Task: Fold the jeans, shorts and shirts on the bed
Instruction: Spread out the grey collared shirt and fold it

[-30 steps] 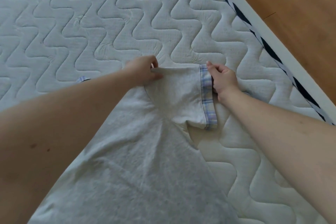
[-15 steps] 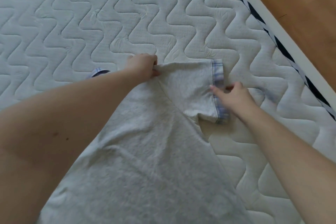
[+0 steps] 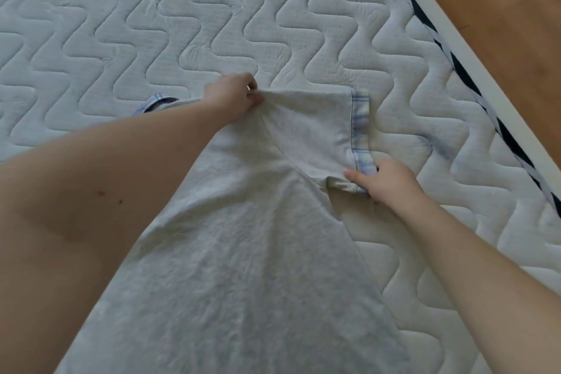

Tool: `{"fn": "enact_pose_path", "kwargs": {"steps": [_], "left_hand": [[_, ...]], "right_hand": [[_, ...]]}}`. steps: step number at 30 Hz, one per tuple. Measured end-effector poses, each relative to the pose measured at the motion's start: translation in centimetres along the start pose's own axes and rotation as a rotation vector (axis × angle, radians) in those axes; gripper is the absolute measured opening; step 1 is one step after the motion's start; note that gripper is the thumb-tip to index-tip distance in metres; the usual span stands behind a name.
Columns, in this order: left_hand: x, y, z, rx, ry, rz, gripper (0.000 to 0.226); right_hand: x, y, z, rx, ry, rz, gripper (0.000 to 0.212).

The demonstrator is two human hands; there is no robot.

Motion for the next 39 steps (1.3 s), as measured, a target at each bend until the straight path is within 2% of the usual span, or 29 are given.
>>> {"fn": "enact_pose_path", "kwargs": {"steps": [4,6,8,10,13,14,16,18,21,23,24,26,28,31,35,37,39], "left_hand": [[0.4,0.7,0.1,0.03,0.023,-0.015,0.03],[1.7,1.6,-1.2,-0.003,-0.043,-0.139,0.032],[4.1,1.5,-3.7,0.087,-0.168,-0.195,0.028],[7.2,-0.3,-6.7,0.188,-0.311,-0.106,0.025],[12.0,-3.7,-10.1,0.247,-0.429,0.04,0.031],[13.2,-4.7,-10.9,0.25,-0.425,0.05,0.034],[14.8,-6.5,-11.5,0.231,-0.36,0.037,0.042],[15.4,-7.9,-11.6,0.174,-0.284,0.016,0.039],[16.0,-8.1,-11.1,0.208,-0.184,-0.05,0.026],[16.6,-7.9,-11.0,0.27,-0.186,-0.113,0.019],[17.0,-7.7,-11.1,0.275,-0.21,-0.15,0.016],[17.6,-7.5,-11.0,0.272,-0.251,-0.213,0.012],[17.5,-8.1,-10.3,0.229,-0.239,-0.157,0.012],[16.7,-9.3,-9.4,0.161,-0.196,0.067,0.015],[15.0,-7.9,-9.2,0.258,-0.186,0.242,0.023],[14.2,-6.5,-8.7,0.309,-0.202,0.204,0.02],[13.1,-4.5,-7.5,0.344,-0.205,0.055,0.018]], "right_hand": [[1.1,-2.2,-0.6,-0.616,-0.208,0.224,0.04],[1.4,-2.5,-0.6,-0.66,-0.191,0.208,0.032],[1.4,-2.2,-1.3,-0.545,-0.134,0.08,0.03],[1.7,-2.2,-1.8,-0.586,-0.141,0.032,0.034],[2.4,-4.2,-0.9,-0.979,-0.187,0.221,0.021],[2.6,-4.5,-0.5,-1.049,-0.173,0.226,0.018],[2.6,-4.5,-0.4,-0.983,-0.104,0.101,0.023],[2.7,-3.9,-0.4,-0.86,-0.023,-0.016,0.026],[2.6,-3.7,-0.9,-0.868,0.0,-0.036,0.018],[2.4,-3.6,-1.4,-0.854,-0.006,-0.034,0.018],[2.4,-3.6,-1.6,-0.801,-0.011,-0.033,0.019],[2.1,-3.3,-2.0,-0.532,-0.018,-0.068,0.023],[2.0,-2.8,-2.0,-0.253,-0.034,-0.101,0.034],[2.1,-2.1,-1.0,-0.002,-0.056,-0.137,0.052],[1.6,-1.1,0.7,-0.049,-0.044,-0.237,0.055],[1.1,-0.5,1.4,-0.143,-0.029,-0.284,0.058],[0.5,-0.2,1.7,-0.232,-0.033,-0.303,0.062]]}}
Point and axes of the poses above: each hand's wrist, its own x-axis away from the middle knuckle, its own y-axis out of the back of the hand, z = x × y, the point moved 7 cm from there along -x, towards the middle knuckle, and after that the axes turned 6 degrees about x, right-handed, at the moved point
